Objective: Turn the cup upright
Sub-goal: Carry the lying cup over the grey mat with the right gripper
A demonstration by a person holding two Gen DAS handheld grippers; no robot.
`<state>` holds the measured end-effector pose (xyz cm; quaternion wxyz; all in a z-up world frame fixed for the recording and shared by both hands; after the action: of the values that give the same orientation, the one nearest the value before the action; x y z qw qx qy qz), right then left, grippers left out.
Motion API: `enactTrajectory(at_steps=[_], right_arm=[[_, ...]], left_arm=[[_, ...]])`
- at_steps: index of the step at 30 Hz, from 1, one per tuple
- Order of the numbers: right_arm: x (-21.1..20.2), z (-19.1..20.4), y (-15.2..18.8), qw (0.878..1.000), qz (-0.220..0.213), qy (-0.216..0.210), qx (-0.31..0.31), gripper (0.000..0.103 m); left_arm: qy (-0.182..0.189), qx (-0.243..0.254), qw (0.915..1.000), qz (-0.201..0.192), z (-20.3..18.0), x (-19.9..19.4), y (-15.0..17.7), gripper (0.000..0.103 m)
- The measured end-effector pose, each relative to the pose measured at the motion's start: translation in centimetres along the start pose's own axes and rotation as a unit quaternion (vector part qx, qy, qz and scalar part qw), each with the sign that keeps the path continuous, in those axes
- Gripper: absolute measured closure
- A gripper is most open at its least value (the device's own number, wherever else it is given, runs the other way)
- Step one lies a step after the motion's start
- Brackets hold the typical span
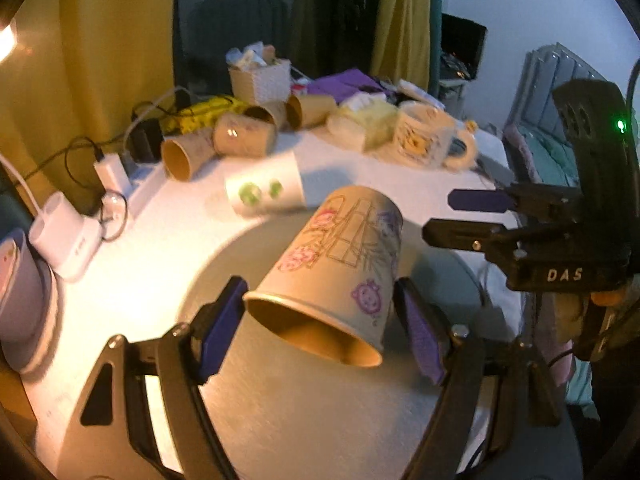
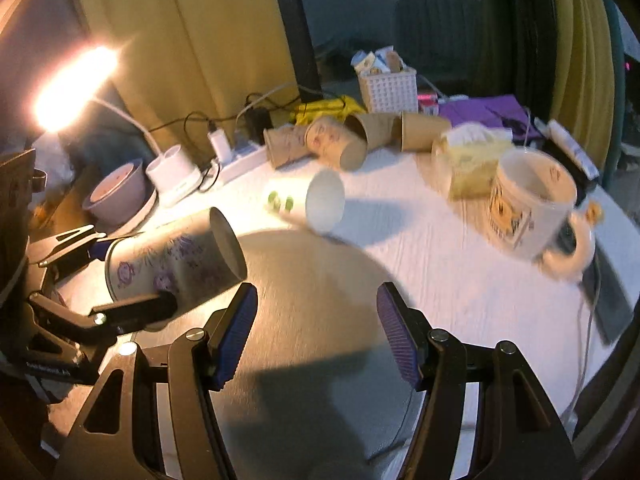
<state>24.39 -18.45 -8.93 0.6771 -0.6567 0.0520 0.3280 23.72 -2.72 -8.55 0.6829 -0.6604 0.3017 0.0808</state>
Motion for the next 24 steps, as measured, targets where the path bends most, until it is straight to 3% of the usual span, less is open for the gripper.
enactTrajectory(at_steps=[10,20,24], right_arm=[[-0.8,-1.4,5.4,0.999,0.034,0.004,0.019,0.038],[0.3,-1.5,5.5,0.999,0.037,-0.011,0.006,0.038],[0.6,-0.7,5.8,0.999,0.045,-0.021,-0.002,0.038]], left_arm=[[0.020,0.020,0.9991,0.033,-3.0,0.4,4.9,0.027],[0.034,0.026,0.9982,0.043,-3.3,1.0,5.3,0.025],[0.023,0.040,0.9981,0.041,-3.3,0.7,5.5,0.017]])
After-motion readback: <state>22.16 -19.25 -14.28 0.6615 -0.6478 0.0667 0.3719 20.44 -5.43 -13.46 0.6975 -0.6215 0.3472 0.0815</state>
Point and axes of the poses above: each gripper's, at about its wrist camera, not at the fingertips, and x roughly the way its jaws point, z to its left, y to its underside, the point moved 4 cm from there along x, roughly the way its jaws point, and after that the axes turned 15 degrees about -z, right-handed, at the moved point
